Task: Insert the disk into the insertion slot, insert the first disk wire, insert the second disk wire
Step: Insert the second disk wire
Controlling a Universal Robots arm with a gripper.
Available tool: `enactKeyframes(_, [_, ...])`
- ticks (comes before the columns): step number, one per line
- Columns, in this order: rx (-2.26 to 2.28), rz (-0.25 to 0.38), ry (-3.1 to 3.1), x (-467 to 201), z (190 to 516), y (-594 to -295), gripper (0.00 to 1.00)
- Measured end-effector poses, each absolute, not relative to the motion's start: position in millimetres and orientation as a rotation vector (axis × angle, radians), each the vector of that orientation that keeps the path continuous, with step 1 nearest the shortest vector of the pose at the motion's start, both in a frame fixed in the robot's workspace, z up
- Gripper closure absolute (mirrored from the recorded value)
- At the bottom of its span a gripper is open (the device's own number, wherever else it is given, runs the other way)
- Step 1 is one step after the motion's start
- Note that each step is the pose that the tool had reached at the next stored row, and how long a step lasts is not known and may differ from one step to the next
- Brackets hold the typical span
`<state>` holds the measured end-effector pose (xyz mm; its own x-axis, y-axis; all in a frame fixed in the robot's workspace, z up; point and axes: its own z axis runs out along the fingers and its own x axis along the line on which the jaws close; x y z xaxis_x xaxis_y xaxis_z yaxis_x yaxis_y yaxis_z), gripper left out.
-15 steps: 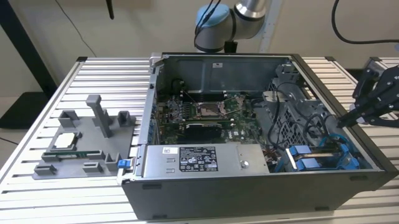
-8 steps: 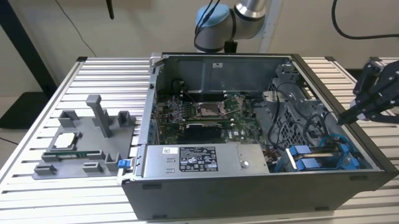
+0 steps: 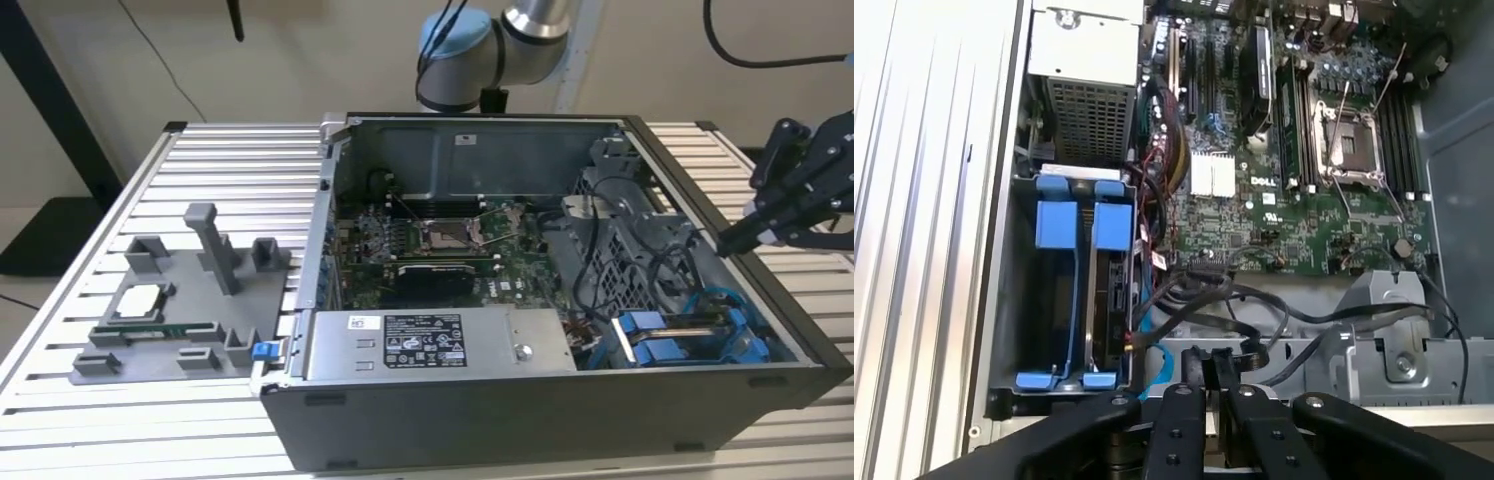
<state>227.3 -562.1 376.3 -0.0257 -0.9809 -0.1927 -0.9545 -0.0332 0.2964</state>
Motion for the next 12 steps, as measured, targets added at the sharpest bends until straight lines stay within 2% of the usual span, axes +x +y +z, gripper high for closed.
enactKeyframes(12, [2.137, -0.541, -2.135, 192.4, 384.5, -563.0, 1.0])
